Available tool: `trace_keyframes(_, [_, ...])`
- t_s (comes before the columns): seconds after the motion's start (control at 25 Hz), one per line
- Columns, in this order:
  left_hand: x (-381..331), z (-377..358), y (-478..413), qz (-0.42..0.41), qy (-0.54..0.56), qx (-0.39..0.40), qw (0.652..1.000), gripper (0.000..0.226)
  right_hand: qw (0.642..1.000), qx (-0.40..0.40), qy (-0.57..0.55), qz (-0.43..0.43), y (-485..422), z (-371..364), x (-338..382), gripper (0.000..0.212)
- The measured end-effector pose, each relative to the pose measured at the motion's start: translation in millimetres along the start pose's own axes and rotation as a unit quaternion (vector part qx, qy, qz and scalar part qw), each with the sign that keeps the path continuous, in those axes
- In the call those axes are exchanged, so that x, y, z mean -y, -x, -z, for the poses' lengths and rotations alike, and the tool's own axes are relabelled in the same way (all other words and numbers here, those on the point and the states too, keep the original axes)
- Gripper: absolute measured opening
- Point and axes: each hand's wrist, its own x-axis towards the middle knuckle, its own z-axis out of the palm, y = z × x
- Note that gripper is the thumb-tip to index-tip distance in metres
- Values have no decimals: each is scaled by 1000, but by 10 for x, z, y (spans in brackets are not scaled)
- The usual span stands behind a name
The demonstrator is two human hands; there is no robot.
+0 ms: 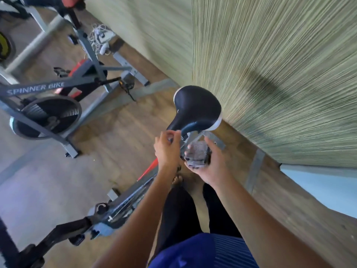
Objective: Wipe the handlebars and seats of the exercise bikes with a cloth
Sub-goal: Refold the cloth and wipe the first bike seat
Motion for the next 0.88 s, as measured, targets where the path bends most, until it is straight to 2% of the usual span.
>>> trace_keyframes(0.04, [-12,51,-167,15,6,-11,1000,19,1000,-20,4,-1,-99,-60,-13,26])
trace_keyframes(0.12, [-40,134,-508,26,-16,-1,1000,22,998,-61,5,-1,-314,-206,-119,29])
trace_keyframes(0.24, [-80,136,-886,46,-48,56,996,20,987,-157,15,22,-654,-432,-266,50])
trace_keyframes(0.32, [-68,86,-1092,63,-83,101,989,30,977,-198,9,79,-787,-659,-283,66])
trace_keyframes(0.44, [-10,39,-1295,70,-127,171,975,34,959,-226,-12,172,-984,-1002,-286,51])
trace_keyframes(0.56, [47,33,-1422,56,-148,216,963,26,950,-263,45,160,-1044,-1217,-453,75])
trace_keyframes(0.68, [132,35,-1527,51,-132,247,959,24,924,-294,139,202,-1038,-1276,-669,71])
trace_keyframes(0.76, [220,32,-1634,53,-119,268,954,27,895,-342,165,234,-1156,-1304,-557,72])
trace_keyframes(0.88, [345,32,-1754,54,-111,298,947,38,874,-410,118,235,-1401,-1306,-215,75])
